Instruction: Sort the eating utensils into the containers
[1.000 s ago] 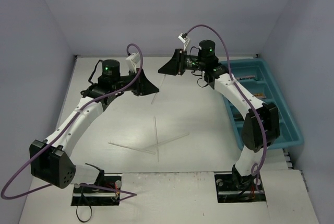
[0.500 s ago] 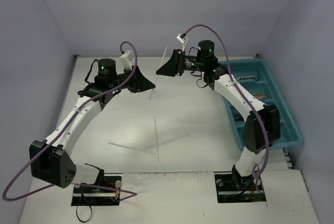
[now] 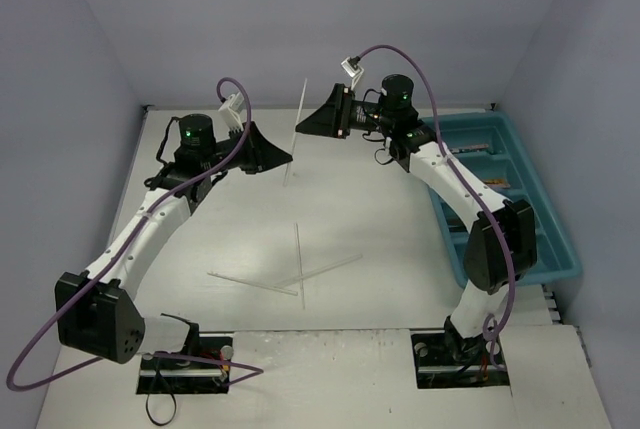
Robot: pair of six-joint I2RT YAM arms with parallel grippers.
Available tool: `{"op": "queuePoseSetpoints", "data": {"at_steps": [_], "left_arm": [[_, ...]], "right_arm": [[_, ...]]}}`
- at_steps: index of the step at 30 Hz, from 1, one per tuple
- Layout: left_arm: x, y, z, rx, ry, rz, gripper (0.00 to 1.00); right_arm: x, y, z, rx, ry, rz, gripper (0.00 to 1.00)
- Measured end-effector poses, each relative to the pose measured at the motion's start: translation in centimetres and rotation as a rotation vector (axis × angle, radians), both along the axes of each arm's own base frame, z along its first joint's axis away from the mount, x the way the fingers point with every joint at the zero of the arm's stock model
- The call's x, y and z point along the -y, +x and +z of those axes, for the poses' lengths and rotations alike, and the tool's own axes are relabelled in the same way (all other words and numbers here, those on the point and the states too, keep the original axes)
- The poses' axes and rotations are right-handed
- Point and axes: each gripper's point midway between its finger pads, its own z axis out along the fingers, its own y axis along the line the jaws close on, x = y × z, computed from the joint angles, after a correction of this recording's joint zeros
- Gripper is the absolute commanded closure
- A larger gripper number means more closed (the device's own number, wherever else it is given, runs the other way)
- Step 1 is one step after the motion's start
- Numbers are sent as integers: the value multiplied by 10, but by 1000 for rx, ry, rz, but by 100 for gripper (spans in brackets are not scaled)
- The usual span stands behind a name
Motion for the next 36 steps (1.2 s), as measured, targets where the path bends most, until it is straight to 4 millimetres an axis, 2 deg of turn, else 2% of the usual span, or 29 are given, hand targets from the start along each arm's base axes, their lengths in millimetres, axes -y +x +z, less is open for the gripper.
{"op": "queuePoseSetpoints", "data": {"at_steps": [10, 19, 30, 33, 34, 36], "left_arm": [[-1, -2, 9, 28, -17, 4, 100], [-1, -3, 13, 27, -27, 13, 100], [5, -7, 13, 18, -33, -2, 100], [7, -9, 13, 17, -34, -11, 100], [8, -10, 13, 17, -34, -13, 100], [8, -10, 13, 18, -34, -14, 100]], "right_arm": [[-5, 12, -3, -67, 41, -19, 56], [0, 17, 0, -52, 49, -32, 60], [-5, 28, -1, -48, 64, -32, 61], [-7, 31, -5, -52, 63, -32, 67], [-7, 32, -5, -53, 64, -32, 71], [-8, 33, -5, -53, 65, -34, 87]]}}
